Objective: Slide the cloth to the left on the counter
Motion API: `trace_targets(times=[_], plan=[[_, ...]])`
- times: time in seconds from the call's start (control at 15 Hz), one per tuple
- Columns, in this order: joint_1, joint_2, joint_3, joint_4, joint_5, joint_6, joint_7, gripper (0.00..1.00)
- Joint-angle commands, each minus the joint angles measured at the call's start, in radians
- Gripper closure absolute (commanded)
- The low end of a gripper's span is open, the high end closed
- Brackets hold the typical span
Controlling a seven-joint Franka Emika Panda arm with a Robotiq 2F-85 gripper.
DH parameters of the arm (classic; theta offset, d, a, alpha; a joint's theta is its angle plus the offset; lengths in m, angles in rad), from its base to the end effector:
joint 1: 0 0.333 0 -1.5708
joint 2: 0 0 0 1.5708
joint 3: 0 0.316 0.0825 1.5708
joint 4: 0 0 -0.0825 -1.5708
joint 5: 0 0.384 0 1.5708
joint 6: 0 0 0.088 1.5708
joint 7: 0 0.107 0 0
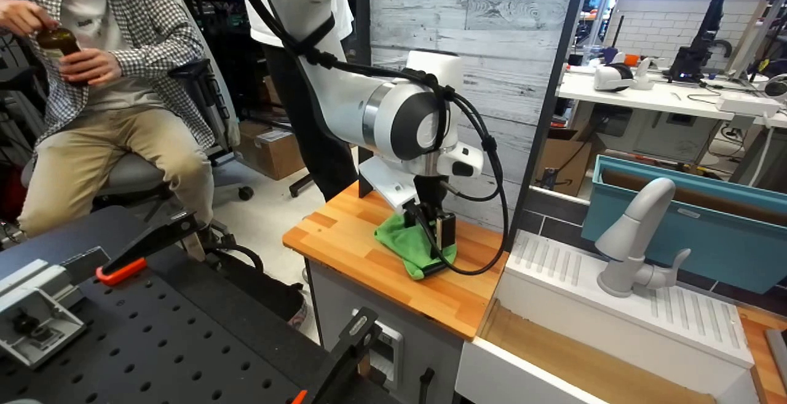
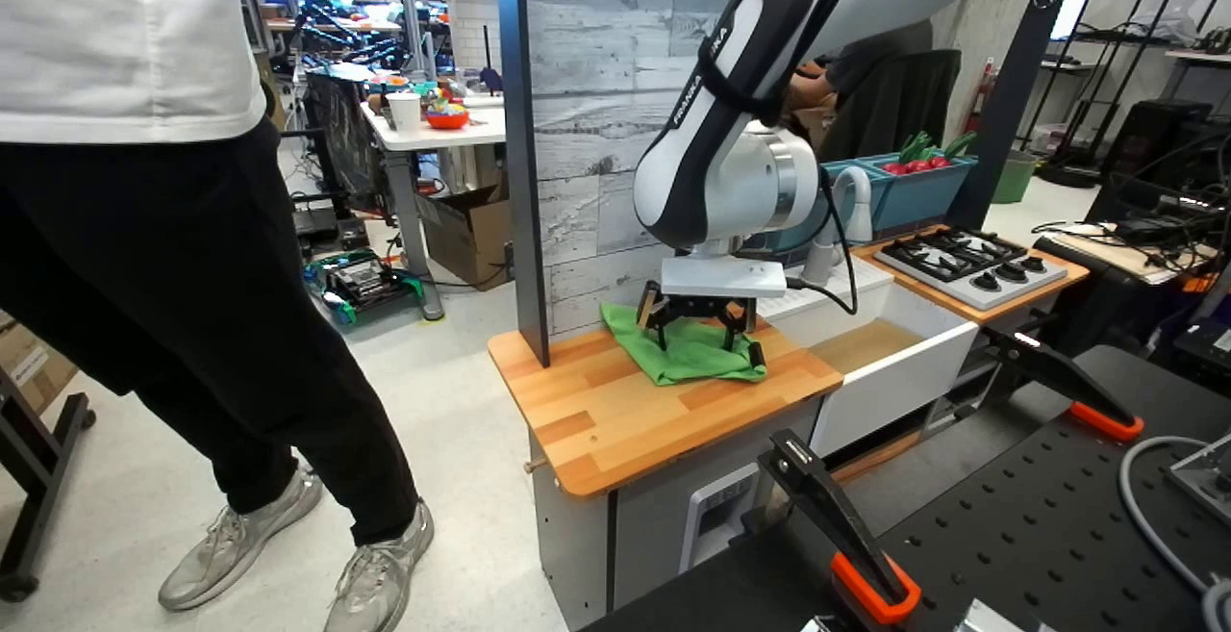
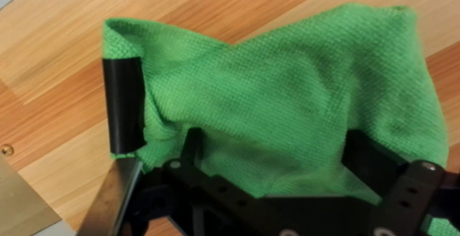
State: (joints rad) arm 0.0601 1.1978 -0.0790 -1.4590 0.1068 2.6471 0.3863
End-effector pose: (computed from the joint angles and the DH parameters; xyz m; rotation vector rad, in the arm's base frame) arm 0.6641 -0.0093 -0.0360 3.0394 -0.6949 -0.0004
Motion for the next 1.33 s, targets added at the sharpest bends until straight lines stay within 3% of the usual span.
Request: trace_targets(times=[0.0,1.27], plan=[[0.057,0.057,-0.024,0.063,-0.009,-0.029,0.018,0.0],[0.251,0.128,-0.021,0.164,-0.088,-0.121,0.017,0.0]])
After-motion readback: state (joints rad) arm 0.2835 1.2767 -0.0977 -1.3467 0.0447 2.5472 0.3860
